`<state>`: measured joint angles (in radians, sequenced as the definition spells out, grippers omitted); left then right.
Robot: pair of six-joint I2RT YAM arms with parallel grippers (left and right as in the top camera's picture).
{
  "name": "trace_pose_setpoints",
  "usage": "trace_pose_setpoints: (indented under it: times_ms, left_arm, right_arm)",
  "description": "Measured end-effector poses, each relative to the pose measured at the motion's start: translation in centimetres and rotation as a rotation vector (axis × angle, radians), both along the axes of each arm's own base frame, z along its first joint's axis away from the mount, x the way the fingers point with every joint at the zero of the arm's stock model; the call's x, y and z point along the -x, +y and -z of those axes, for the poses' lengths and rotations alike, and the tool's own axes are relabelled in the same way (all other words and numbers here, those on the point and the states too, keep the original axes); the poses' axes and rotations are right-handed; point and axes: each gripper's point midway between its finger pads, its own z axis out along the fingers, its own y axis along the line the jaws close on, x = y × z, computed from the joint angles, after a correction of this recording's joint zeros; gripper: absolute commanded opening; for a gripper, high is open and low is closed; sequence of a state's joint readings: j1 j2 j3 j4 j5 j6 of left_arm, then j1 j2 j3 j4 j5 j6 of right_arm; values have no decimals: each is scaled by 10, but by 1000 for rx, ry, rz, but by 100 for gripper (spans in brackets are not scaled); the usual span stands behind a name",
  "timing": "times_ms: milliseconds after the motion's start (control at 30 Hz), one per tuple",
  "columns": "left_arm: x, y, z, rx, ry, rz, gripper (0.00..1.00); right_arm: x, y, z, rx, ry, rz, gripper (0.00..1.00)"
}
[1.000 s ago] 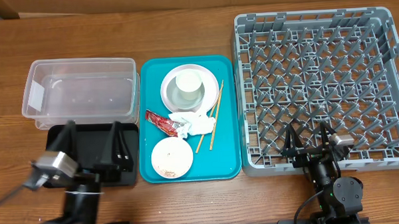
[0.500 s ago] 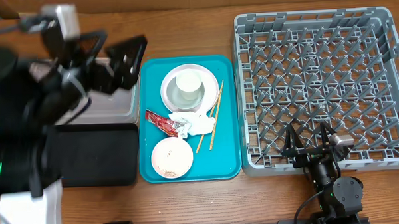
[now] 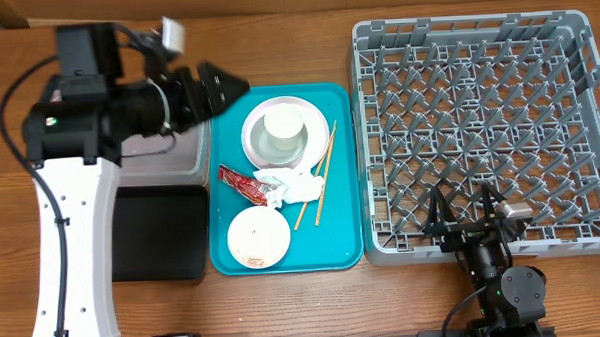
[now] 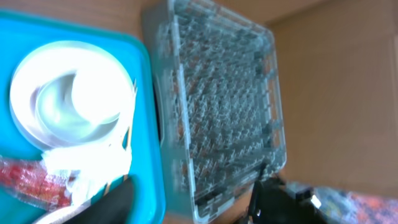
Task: Sort waste into correct bins and load items into the dishwasher
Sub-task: 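Reach the left gripper to the teal tray and grasp the crumpled tissue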
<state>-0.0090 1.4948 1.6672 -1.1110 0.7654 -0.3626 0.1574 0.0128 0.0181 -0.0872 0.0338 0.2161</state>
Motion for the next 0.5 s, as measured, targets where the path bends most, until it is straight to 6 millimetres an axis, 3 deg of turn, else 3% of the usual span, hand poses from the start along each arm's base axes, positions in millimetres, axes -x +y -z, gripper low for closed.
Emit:
trace_pose_setpoints:
  times_ms: [200, 267, 333, 500]
  left_arm:
    - [51, -35, 50, -291, 176, 83, 16]
    - [63, -45, 64, -400, 179, 109, 31]
    - [73, -58, 81, -510, 170, 133, 56]
    - [76, -76, 118, -699, 99, 153, 77]
  right_arm:
    - [0, 0, 0, 0, 0, 0, 100]
    - [0, 0, 0, 0, 0, 0, 100]
    - [0, 0, 0, 0, 0, 0, 100]
    - [0, 0, 0, 0, 0, 0, 100]
